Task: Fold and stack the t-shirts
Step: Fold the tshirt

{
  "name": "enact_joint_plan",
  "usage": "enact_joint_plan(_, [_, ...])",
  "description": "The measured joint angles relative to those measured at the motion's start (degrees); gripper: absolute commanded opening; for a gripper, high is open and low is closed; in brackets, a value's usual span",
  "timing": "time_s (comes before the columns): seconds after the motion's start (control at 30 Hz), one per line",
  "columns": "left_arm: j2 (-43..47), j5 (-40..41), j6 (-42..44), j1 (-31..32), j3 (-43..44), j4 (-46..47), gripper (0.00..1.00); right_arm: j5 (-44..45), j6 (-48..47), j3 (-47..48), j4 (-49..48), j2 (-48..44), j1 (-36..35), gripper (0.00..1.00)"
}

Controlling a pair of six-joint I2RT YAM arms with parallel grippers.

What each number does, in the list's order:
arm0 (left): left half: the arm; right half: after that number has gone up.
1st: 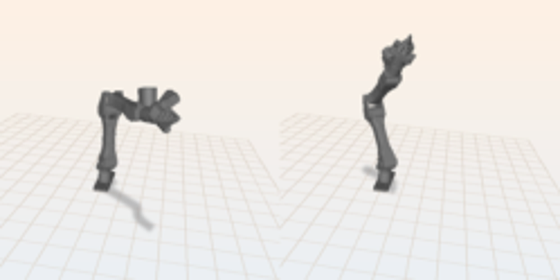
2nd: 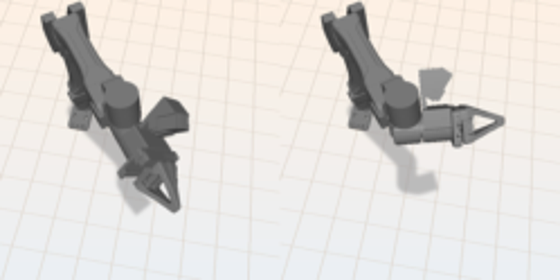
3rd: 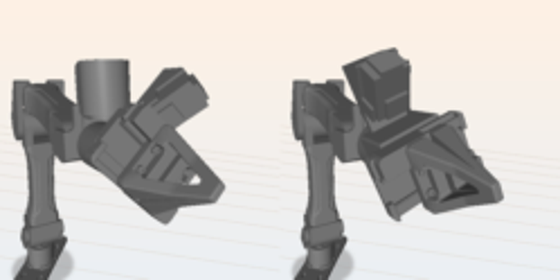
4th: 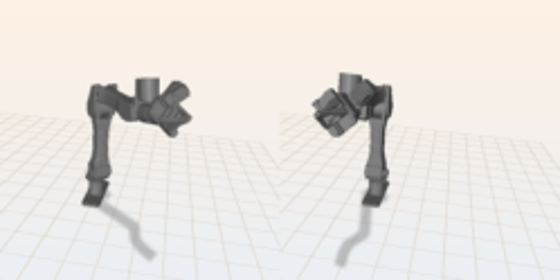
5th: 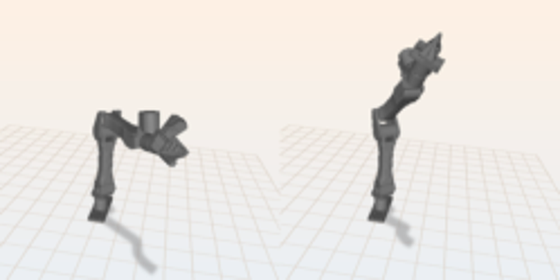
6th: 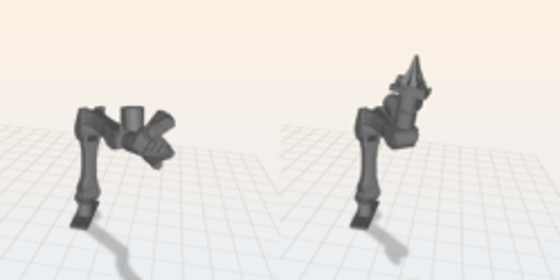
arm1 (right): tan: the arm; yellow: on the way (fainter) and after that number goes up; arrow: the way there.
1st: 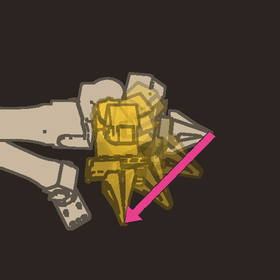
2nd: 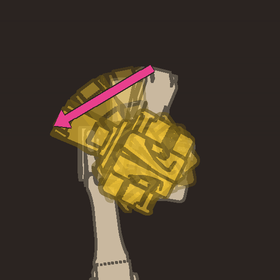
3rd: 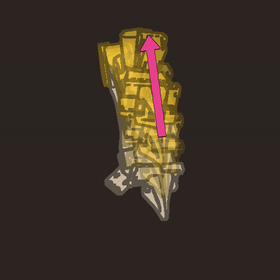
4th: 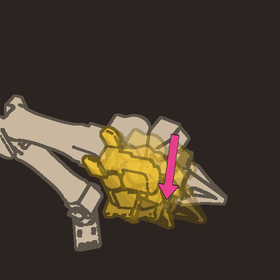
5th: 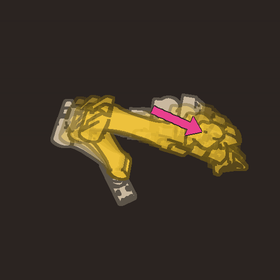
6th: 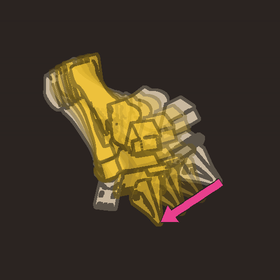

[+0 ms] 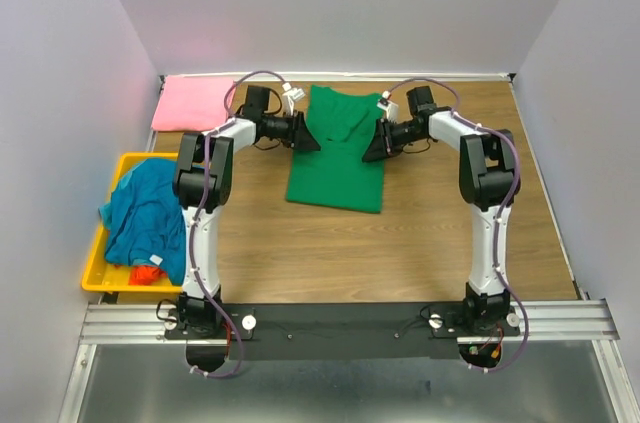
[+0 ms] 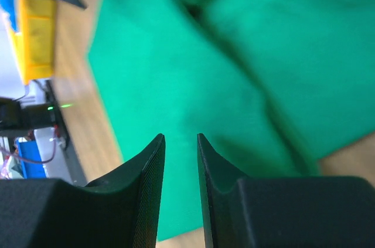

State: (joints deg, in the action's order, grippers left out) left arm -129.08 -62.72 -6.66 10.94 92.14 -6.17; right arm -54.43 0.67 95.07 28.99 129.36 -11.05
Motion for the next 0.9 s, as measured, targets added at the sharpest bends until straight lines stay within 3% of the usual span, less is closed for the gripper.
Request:
enact_joint_plan(0.23, [-5.90,0.35,-3.21,-2.69,0.98,1.57,0.46,1.25,-0.94,2.86,0.87,4.37,2.19,0.36])
enact_joint_plan(0.33, [-5.99,0.48,-2.80,-2.91,1.18,1.40,0.49,2.99,-2.21,3.93,0.94,4.35,2.73,0.43])
enact_joint_plan(0.43, [-4.94,0.46,-0.81,-2.93,0.48,0.48,0.53,4.48,-4.13,4.20,1.31,3.30,2.75,0.57])
enact_joint_plan(0.57, [3.08,2.14,11.67,-3.15,-1.73,-9.38,0.58,7.41,-8.39,1.90,2.10,-3.28,2.73,0.74])
enact_joint_plan(0.7, [16.17,5.33,28.55,-3.37,-4.79,-18.01,0.64,12.09,-15.13,-6.12,3.23,-17.75,1.01,0.76])
enact_joint_plan(0.9, [34.97,11.19,54.64,-3.32,-19.02,-22.77,0.64,20.13,-27.74,-19.32,2.54,-35.36,-10.54,0.75])
